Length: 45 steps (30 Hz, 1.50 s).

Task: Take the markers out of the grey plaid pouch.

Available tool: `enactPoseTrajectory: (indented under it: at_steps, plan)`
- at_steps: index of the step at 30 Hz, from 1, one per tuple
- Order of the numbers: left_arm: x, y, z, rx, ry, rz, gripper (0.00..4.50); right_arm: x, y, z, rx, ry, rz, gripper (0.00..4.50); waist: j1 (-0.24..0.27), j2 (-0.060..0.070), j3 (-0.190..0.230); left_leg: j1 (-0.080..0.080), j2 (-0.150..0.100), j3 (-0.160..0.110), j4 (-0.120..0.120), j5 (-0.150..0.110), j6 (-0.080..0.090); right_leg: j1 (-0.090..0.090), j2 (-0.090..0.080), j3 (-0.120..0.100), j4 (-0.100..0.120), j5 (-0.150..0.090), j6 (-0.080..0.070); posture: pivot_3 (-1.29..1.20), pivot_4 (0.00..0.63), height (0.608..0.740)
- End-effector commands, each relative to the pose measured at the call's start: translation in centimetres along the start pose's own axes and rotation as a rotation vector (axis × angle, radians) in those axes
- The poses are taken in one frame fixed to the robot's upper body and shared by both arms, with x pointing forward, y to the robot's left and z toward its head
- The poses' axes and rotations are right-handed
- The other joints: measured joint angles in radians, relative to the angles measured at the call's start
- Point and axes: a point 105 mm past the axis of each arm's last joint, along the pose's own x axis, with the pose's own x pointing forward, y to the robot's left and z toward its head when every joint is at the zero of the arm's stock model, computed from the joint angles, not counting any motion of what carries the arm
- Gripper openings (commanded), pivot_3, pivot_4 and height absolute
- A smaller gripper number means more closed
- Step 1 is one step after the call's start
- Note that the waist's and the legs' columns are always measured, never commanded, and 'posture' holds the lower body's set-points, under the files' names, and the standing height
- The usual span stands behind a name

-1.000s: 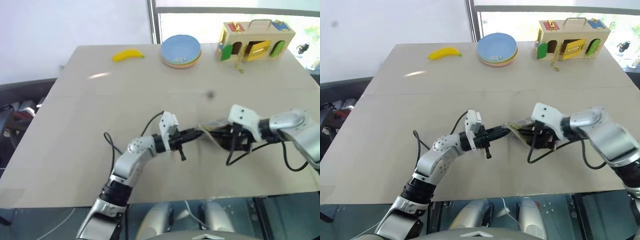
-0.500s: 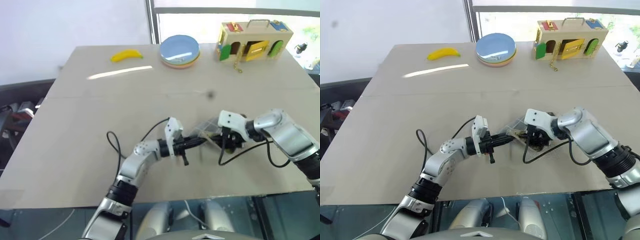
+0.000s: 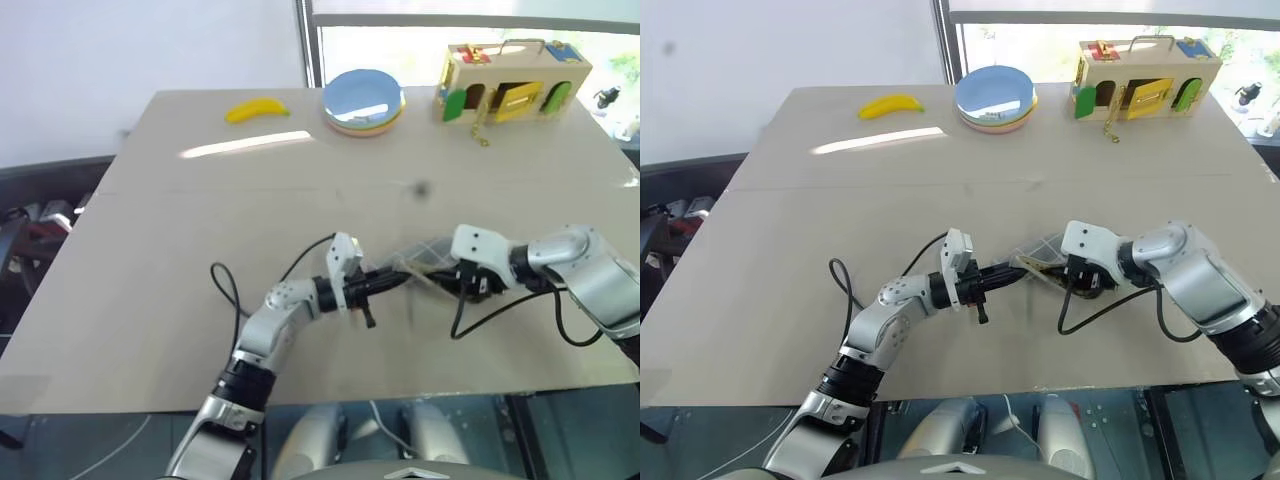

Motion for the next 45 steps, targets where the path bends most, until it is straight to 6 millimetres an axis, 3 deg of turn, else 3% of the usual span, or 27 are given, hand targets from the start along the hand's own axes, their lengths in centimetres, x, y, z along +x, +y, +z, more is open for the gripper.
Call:
enactPoseTrajectory:
  at_steps: [1,4,5,6,9,19,22,26,27,35,37,38,40,45]
  plan:
    - [-0.1,0.3,0.5,0.016,-0.013,0.009,0.0,-1.1,-1.0,0.3,0.001,-0.02,-0.063,1.28,0.003,0.0,0.0,0.0,0.0,0.0,0.0,0.0,0.0,0.0,0.0,0.0,0.0,0.0,0.0,0.0,0.15,0.74]
    - [-0.1,0.4,0.5,0.017,-0.01,0.008,0.0,-0.9,-0.5,-0.1,0.002,-0.014,-0.033,1.28,0.004,0.0,0.0,0.0,0.0,0.0,0.0,0.0,0.0,0.0,0.0,0.0,0.0,0.0,0.0,0.0,0.15,0.74]
    - [-0.1,0.4,0.5,0.017,-0.01,0.008,0.0,-0.8,-0.3,-0.3,0.001,-0.008,-0.021,2.29,0.004,0.0,0.0,0.0,0.0,0.0,0.0,0.0,0.0,0.0,0.0,0.0,0.0,0.0,0.0,0.0,0.15,0.74]
    - [-0.1,0.4,0.5,0.017,-0.01,0.008,0.0,-0.7,-0.3,-0.4,0.002,-0.006,-0.021,2.51,0.004,0.0,0.0,0.0,0.0,0.0,0.0,0.0,0.0,0.0,0.0,0.0,0.0,0.0,0.0,0.0,0.15,0.74]
    - [-0.1,0.4,0.5,0.019,-0.01,0.009,0.0,-0.3,-0.7,-0.5,0.016,-0.007,-0.053,4.0,0.002,0.0,0.0,0.0,0.0,0.0,0.0,0.0,0.0,0.0,0.0,0.0,0.0,0.0,0.0,0.0,0.15,0.74]
    - [0.0,0.4,0.5,0.017,-0.014,0.012,0.0,-0.4,-0.5,-2.3,0.049,0.056,-0.042,4.0,0.004,0.0,0.0,0.0,0.0,0.0,0.0,0.0,0.0,0.0,0.0,0.0,0.0,0.0,0.0,0.0,0.15,0.74]
    - [0.0,0.4,0.5,0.016,-0.013,0.011,0.0,-0.5,-0.6,-2.4,0.052,0.056,-0.048,3.22,0.005,0.0,0.0,0.0,0.0,0.0,0.0,0.0,0.0,0.0,0.0,0.0,0.0,0.0,0.0,0.0,0.15,0.74]
    - [0.0,0.3,0.4,0.016,-0.012,0.009,0.0,-0.5,-0.6,-2.5,0.048,0.063,-0.061,1.42,0.005,0.0,0.0,0.0,0.0,0.0,0.0,0.0,0.0,0.0,0.0,0.0,0.0,0.0,0.0,0.0,0.15,0.74]
    - [0.1,0.3,0.4,0.016,-0.011,0.009,0.0,-0.5,-0.7,-2.5,0.046,0.065,-0.066,1.23,0.005,0.0,0.0,0.0,0.0,0.0,0.0,0.0,0.0,0.0,0.0,0.0,0.0,0.0,0.0,0.0,0.15,0.74]
    - [0.1,0.4,0.4,0.018,-0.011,0.008,0.0,-0.6,-0.8,-2.7,0.044,0.073,-0.068,1.23,0.005,0.0,0.0,0.0,0.0,0.0,0.0,0.0,0.0,0.001,0.0,0.0,0.0,0.0,0.0,0.0,0.15,0.74]
    - [0.1,0.5,0.5,0.018,-0.012,0.009,0.0,-0.7,-0.5,-2.8,0.041,0.081,-0.045,2.25,0.005,0.0,0.0,0.0,0.0,0.0,0.0,0.0,0.0,0.001,0.0,0.0,0.0,0.0,0.0,0.0,0.15,0.74]
    - [0.1,0.5,0.5,0.018,-0.013,0.01,0.0,-0.7,-0.7,-2.8,0.037,0.08,-0.062,2.4,0.006,0.0,0.0,0.0,0.0,0.0,0.0,0.0,0.0,0.001,0.0,0.0,0.0,0.0,0.0,0.0,0.15,0.74]
    - [0.1,0.5,0.5,0.018,-0.014,0.01,0.0,-0.6,-1.1,-2.8,0.031,0.081,-0.089,3.16,0.006,0.0,0.0,0.0,0.0,0.0,0.0,0.0,0.0,0.001,0.0,0.0,0.0,0.0,0.0,0.0,0.15,0.74]
    - [0.2,0.5,0.5,0.021,-0.014,0.008,0.0,-0.7,-0.9,-3.3,0.031,0.104,-0.079,3.16,0.006,0.0,0.0,0.0,0.0,0.0,0.0,0.0,0.0,0.001,0.0,0.0,0.0,0.0,0.0,0.0,0.15,0.74]
